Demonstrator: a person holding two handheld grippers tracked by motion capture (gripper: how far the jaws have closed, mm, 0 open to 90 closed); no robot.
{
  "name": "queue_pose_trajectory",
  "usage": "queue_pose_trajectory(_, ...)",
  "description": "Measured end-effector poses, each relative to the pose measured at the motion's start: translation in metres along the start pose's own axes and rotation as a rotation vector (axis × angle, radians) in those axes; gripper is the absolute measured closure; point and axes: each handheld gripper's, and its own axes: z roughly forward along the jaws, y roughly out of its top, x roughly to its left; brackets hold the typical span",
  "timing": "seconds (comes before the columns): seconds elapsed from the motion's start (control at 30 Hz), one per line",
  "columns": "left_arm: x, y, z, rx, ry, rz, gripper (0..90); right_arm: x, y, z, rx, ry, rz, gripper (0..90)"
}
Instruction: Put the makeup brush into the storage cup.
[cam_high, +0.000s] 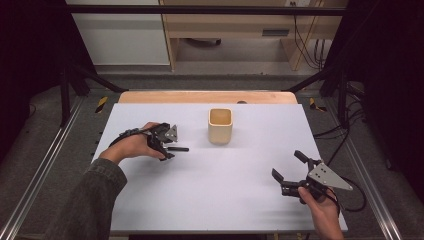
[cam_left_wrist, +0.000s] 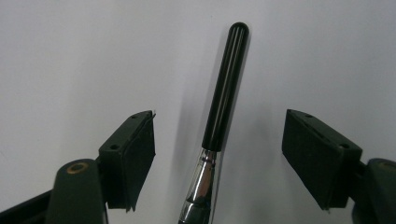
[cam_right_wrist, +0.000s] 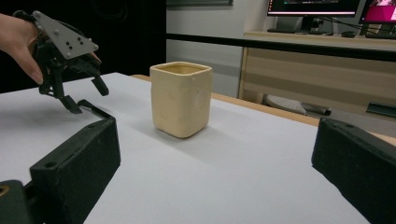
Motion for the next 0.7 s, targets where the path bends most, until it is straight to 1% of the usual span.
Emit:
queue_pose_trajectory(0.17, 0.0005, -0.0002, -0.0005, -0.005, 0.005, 0.0, 25.9, -0.0002, -0.0003, 0.0004, -0.001, 0.0, -0.003, 1.7)
queue_pose_trajectory(0.27, 0.0012, 0.0, -0.0007, -0.014, 0.01, 0.002, 28.4, 0.0, -0.0002, 0.0004, -0.001, -0.004, 0.0, 1.7)
queue_pose_trajectory(0.4, 0.0002, 0.0002, 0.0004, 0.0, 0.003, 0.008, 30.6, -0.0006, 0.0001, 0.0002, -0.005, -0.006, 0.0, 1.8)
queue_pose_trajectory(0.63, 0.0002, 0.0005, 0.0007, 0.009, -0.002, 0.005, 34.8, -0.001, 0.0003, -0.0006, -0.008, -0.009, 0.003, 1.8)
queue_pose_trajectory(0.7, 0.0, 0.0006, 0.0008, 0.011, -0.007, 0.008, 38.4, -0.0012, 0.0004, -0.0005, -0.009, -0.01, 0.005, 1.8)
